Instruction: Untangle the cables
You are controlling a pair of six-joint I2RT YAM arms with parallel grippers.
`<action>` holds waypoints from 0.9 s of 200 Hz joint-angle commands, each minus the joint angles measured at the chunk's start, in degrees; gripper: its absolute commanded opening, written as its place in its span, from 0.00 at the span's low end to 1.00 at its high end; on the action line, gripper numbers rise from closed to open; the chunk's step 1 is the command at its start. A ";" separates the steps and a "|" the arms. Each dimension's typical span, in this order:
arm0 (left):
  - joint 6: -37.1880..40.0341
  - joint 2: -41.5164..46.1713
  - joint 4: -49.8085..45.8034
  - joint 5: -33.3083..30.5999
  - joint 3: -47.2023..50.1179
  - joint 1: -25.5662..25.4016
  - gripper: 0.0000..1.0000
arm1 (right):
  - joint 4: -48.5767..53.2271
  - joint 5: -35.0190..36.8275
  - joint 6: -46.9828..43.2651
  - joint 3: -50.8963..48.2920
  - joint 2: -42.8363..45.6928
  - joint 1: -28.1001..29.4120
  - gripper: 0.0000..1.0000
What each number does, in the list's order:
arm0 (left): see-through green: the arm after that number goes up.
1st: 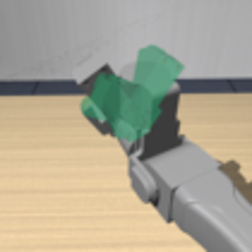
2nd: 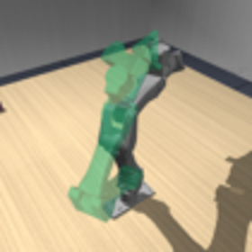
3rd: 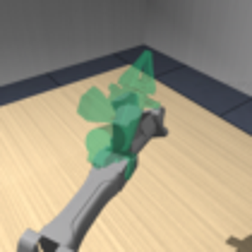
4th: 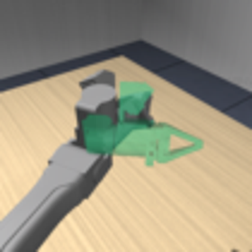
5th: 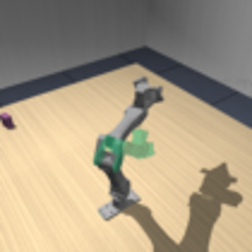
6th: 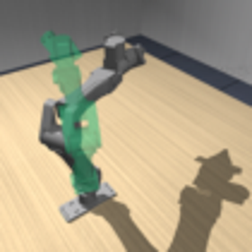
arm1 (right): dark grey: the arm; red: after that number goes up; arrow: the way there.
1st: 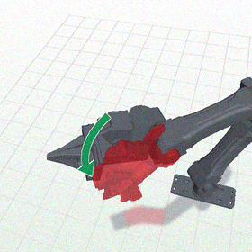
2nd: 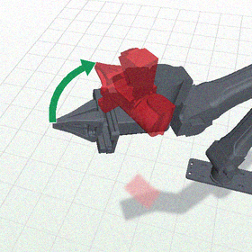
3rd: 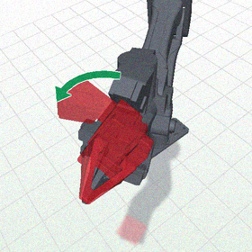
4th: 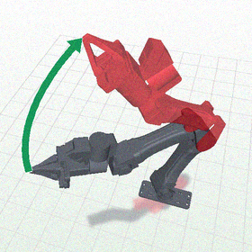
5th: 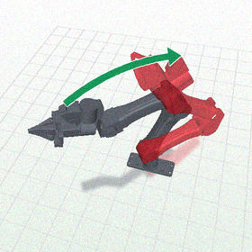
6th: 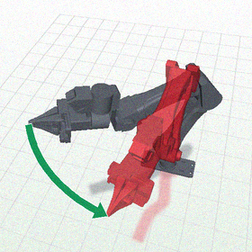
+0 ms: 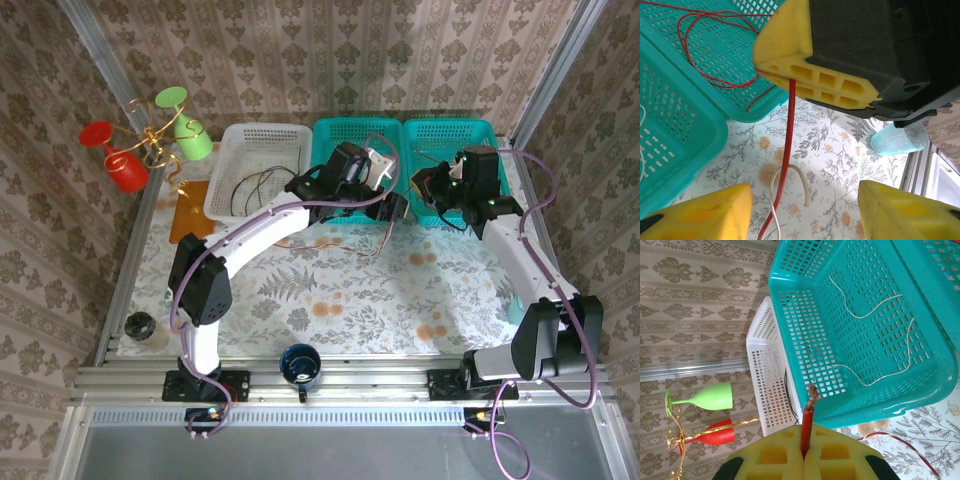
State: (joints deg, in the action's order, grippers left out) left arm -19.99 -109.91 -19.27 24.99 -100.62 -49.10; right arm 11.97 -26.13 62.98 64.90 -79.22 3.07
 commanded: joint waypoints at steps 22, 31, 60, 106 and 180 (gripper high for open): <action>-0.92 0.17 2.87 -0.38 0.09 -0.38 0.60 | 1.04 0.37 -0.81 0.51 0.83 0.36 0.00; -1.68 0.42 4.48 0.84 0.72 -0.29 0.61 | 0.97 0.38 -0.91 0.40 0.73 0.36 0.00; -3.94 0.75 8.35 4.26 1.79 -0.13 0.65 | 0.82 0.36 -0.90 0.14 0.51 0.36 0.00; -3.23 0.31 5.47 2.60 1.39 0.13 0.57 | 0.74 0.29 -0.97 0.14 0.47 0.36 0.00; -2.11 0.38 3.75 0.03 0.90 0.06 0.00 | 1.17 0.40 -1.11 0.32 0.60 0.32 0.00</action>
State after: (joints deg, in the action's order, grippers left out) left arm -22.72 -109.91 -14.59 25.93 -99.48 -49.08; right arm 12.14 -26.13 62.96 64.90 -79.22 3.18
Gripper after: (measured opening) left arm 0.044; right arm 0.067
